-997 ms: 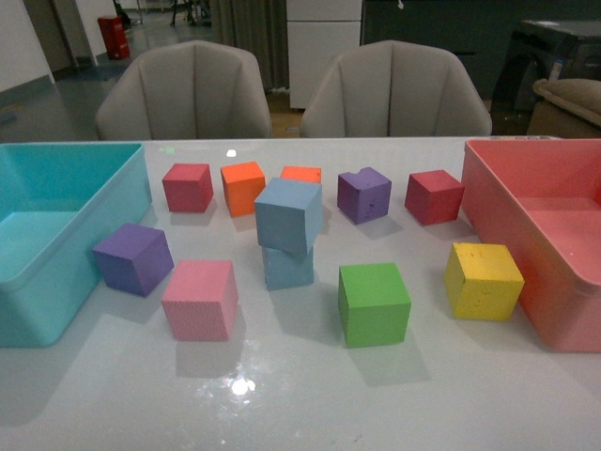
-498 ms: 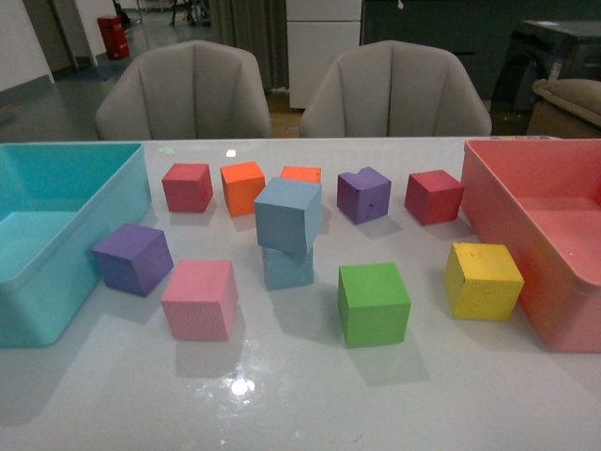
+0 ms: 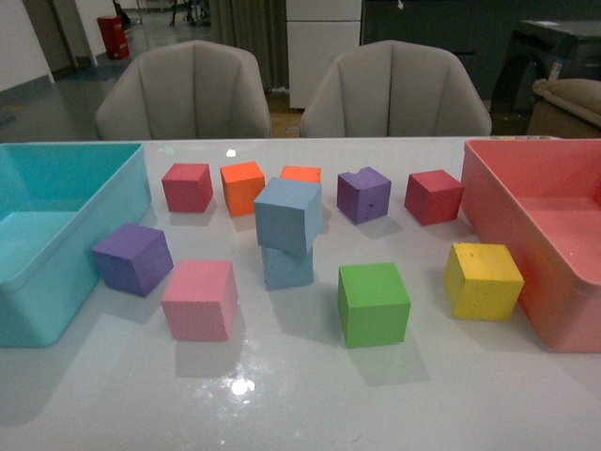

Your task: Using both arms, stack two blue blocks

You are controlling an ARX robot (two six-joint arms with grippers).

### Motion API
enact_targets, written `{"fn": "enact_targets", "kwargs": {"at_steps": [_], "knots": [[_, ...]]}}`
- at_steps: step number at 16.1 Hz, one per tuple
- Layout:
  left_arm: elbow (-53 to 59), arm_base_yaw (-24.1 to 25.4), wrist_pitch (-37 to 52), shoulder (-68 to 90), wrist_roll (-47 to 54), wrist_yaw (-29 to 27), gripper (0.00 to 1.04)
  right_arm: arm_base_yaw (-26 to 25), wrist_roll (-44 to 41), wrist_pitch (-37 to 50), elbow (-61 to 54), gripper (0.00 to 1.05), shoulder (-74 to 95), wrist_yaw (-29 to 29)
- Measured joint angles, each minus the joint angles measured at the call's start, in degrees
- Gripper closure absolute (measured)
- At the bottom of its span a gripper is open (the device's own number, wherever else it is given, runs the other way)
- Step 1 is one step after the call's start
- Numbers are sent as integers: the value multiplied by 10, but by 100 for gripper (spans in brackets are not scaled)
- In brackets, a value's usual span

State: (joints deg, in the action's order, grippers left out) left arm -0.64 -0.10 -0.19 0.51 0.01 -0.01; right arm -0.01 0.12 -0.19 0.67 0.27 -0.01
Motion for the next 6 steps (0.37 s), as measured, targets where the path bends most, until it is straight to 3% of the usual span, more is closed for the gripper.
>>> {"fn": "enact_targets", "kwargs": {"at_steps": [6], "knots": [[0,0,0,0,0,0,7,0,0,0,0,6,0,0]]}}
